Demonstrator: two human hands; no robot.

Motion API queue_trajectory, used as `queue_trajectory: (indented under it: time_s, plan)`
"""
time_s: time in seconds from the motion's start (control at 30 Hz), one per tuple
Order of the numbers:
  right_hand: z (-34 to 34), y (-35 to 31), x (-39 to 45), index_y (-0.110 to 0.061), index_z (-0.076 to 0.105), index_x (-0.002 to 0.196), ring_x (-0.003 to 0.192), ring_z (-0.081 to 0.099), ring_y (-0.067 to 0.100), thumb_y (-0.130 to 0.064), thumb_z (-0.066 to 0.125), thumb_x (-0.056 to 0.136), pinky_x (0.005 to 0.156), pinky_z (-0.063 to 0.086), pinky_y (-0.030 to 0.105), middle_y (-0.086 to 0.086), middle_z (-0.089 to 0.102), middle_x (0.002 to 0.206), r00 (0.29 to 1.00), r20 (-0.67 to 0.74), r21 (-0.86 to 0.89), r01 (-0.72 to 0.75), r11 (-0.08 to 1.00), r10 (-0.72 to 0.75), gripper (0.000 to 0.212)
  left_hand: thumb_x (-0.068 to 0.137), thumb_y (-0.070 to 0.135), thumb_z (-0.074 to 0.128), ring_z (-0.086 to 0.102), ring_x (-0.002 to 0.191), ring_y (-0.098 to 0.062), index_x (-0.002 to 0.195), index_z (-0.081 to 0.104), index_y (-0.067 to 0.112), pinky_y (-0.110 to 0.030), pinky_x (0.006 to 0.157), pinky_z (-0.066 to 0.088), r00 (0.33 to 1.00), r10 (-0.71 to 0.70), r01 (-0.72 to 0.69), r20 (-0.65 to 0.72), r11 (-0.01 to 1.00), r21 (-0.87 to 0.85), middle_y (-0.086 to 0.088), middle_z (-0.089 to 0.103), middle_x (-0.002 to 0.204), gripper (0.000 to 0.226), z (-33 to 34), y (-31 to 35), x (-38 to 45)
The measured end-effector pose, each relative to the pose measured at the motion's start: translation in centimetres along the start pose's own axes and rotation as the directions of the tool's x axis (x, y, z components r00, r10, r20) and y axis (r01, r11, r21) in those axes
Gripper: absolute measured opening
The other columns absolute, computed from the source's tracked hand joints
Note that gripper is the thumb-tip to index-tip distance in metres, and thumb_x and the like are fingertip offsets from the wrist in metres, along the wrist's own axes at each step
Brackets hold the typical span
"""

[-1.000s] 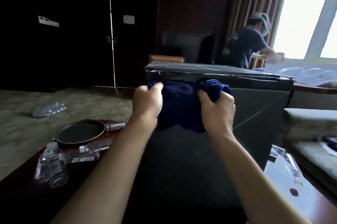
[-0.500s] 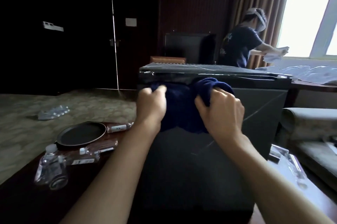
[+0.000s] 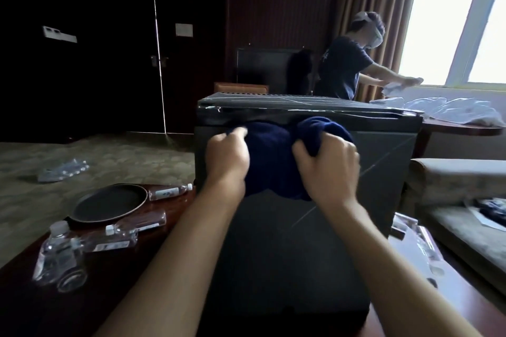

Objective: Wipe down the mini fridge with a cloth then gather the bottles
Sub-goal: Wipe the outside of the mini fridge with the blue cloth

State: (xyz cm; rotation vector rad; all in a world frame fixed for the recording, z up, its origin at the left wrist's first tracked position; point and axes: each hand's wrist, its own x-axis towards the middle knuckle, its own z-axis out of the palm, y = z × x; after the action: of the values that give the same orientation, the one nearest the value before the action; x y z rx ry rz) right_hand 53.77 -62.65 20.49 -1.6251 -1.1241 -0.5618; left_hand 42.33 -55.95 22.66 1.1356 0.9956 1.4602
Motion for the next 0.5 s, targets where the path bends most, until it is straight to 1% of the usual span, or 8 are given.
queue_trajectory:
  time_s: [0.07,0.13,0.23,0.33,0.37,0.4,0.43,0.5]
  plan:
    - [0.6,-1.0,-0.4,-0.019,0.047,0.068,0.080,0.059,0.040,-0.030,0.062,0.085,0.064,0.030,0.030,0.015,0.068,0.082,1.000,0.024,0.050,0.014,0.999,-0.015,0.026,0.090,0.024,0.060,0.063,0.091,-0.029,0.083,0.064,0.010,-0.041,0.085,0.050,1.000,-0.002,0.002,-0.026,1.000,-0.017,-0.008,0.064,0.088,0.017,-0.6,0.1,0.0]
    - [0.2,-0.3,-0.5,-0.019,0.046,0.068,0.079,0.060,0.038,-0.031,0.061,0.086,0.064,0.030,0.030,0.011,0.067,0.081,0.999,0.045,0.051,0.027,0.998,-0.029,0.026,0.089,0.026,0.059,0.064,0.089,-0.031,0.069,0.057,0.013,-0.043,0.085,0.051,0.997,0.040,-0.042,-0.071,0.999,-0.017,-0.006,0.063,0.081,0.024,0.3,-0.2,-0.6]
    - [-1.7,3.0,0.3,-0.014,0.055,0.069,0.079,0.060,0.039,-0.033,0.061,0.085,0.063,0.030,0.030,0.012,0.068,0.081,1.000,0.022,0.003,-0.001,1.000,0.001,0.026,0.090,0.025,0.058,0.061,0.077,-0.027,0.068,0.058,0.014,-0.039,0.077,0.050,0.998,0.033,-0.037,-0.054,0.996,-0.078,-0.004,0.064,0.077,0.025,3.5,-0.9,-2.3]
    - [-3.8,6.8,1.9,-0.007,0.063,0.076,0.082,0.059,0.043,-0.036,0.062,0.084,0.062,0.031,0.032,0.018,0.068,0.084,0.997,-0.026,-0.055,-0.075,0.996,0.074,0.030,0.092,0.025,0.056,0.049,0.063,-0.020,0.066,0.051,0.010,-0.033,0.064,0.042,1.000,0.002,-0.002,0.000,0.996,-0.094,-0.001,0.053,0.067,0.030,7.6,-1.5,-4.4]
    - [-4.6,8.2,2.5,-0.005,0.063,0.077,0.083,0.059,0.044,-0.036,0.062,0.084,0.062,0.032,0.033,0.020,0.067,0.086,0.995,-0.039,-0.080,-0.092,0.993,0.089,0.031,0.093,0.025,0.056,0.046,0.061,-0.020,0.066,0.050,0.009,-0.032,0.061,0.039,1.000,0.000,0.002,0.024,0.995,-0.101,0.000,0.051,0.065,0.032,9.1,-1.7,-5.1]
    - [-5.4,9.5,3.1,-0.004,0.064,0.078,0.084,0.059,0.045,-0.035,0.063,0.083,0.063,0.032,0.034,0.022,0.067,0.087,0.993,-0.055,-0.102,-0.111,0.989,0.105,0.031,0.093,0.024,0.055,0.049,0.064,-0.022,0.069,0.052,0.007,-0.033,0.062,0.041,0.998,0.002,0.004,0.056,0.994,-0.108,-0.002,0.054,0.068,0.030,10.7,-1.9,-5.8]
    - [-6.1,10.8,3.7,-0.003,0.064,0.079,0.085,0.060,0.045,-0.034,0.063,0.083,0.064,0.033,0.034,0.023,0.067,0.087,0.989,-0.076,-0.118,-0.133,0.984,0.125,0.031,0.093,0.025,0.055,0.055,0.073,-0.027,0.076,0.056,0.004,-0.034,0.068,0.044,0.996,-0.006,0.016,0.084,0.994,-0.111,-0.007,0.061,0.077,0.027,12.2,-2.2,-6.3]
    - [-7.6,13.1,4.7,0.000,0.065,0.082,0.085,0.060,0.045,-0.031,0.063,0.083,0.065,0.035,0.035,0.025,0.067,0.088,0.978,-0.114,-0.145,-0.192,0.971,0.176,0.031,0.093,0.027,0.055,0.062,0.095,-0.035,0.094,0.062,-0.001,-0.040,0.086,0.051,0.989,-0.043,0.059,0.144,0.992,-0.108,-0.016,0.067,0.101,0.029,15.0,-2.5,-7.6]
